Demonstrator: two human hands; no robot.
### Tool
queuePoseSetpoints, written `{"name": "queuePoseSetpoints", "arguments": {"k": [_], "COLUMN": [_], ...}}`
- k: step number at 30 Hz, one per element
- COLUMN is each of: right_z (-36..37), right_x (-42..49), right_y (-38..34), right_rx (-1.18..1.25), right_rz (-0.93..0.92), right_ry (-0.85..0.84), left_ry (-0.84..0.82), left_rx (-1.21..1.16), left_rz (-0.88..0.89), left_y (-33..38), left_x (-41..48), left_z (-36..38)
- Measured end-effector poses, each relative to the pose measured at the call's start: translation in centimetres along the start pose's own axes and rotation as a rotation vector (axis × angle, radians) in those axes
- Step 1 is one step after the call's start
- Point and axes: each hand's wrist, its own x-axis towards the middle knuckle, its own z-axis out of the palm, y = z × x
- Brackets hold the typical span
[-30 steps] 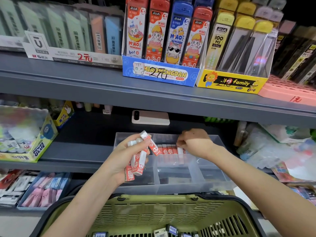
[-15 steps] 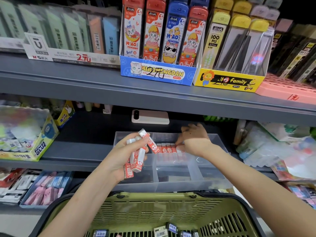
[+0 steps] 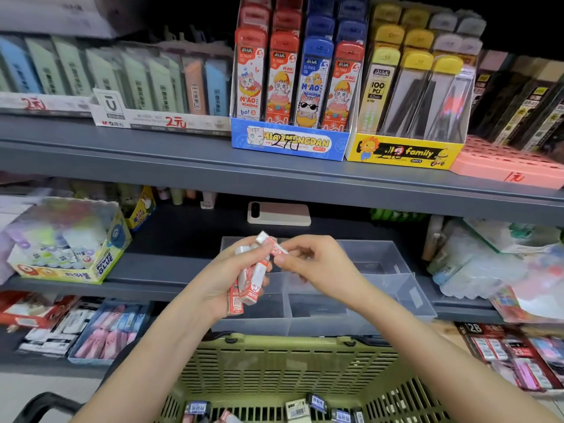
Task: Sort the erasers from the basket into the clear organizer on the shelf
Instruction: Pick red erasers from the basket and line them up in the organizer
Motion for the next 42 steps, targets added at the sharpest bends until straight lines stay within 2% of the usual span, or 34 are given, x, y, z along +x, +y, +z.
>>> {"name": "queuePoseSetpoints", "arguments": {"k": [3,7,11,14,21,26,28,30,32,33,35,39,42], "right_z": [-1.5,-3.0,-2.8,-2.0,0.0,-0.5,-0.5,-0.1,0.8,1.4,2.6,2.6,0.6], "right_x": [0.4,2.1,4.4,5.8,6.2,5.9,5.3,3.9,2.1,1.2,-0.2,-1.2,-1.2], "right_y": [0.3,1.4,2.1,2.6,4.4,4.2,3.7,2.6,0.7,-0.3,-1.5,-1.7,-1.0], "right_rx": [0.003,-0.375,-0.62,-0.705,-0.469,-0.606,-0.676,-0.565,-0.228,-0.112,-0.061,0.156,0.236], "right_rz": [0.136,0.309,0.49,0.588,0.576,0.515,0.413,0.251,0.156,0.152,0.171,0.271,0.33], "right_ry": [0.044,0.097,-0.065,-0.126,-0.09,-0.15,-0.091,0.083,0.121,0.087,0.042,0.055,0.052], "left_ry": [0.084,0.192,0.213,0.229,0.238,0.264,0.263,0.278,0.283,0.285,0.286,0.31,0.351], "left_rx": [-0.026,-0.019,-0.007,-0.003,0.008,0.031,0.014,0.007,-0.004,-0.008,-0.019,0.022,0.04], "left_rz": [0.033,0.091,0.099,0.107,0.133,0.153,0.164,0.176,0.206,0.226,0.278,0.356,0.343], "left_y": [-0.1,-0.1,-0.1,-0.2,-0.3,-0.3,-0.3,-0.3,-0.3,-0.4,-0.5,-1.0,-1.3], "left_x": [-0.7,-1.5,-1.8,-1.8,-1.7,-1.4,-1.2,-1.0,-0.8,-0.8,-0.7,-0.5,-0.4], "left_z": [-0.8,-2.1,-2.4,-2.3,-2.2,-1.9,-1.6,-1.3,-0.9,-0.6,0.1,1.2,1.3]}}
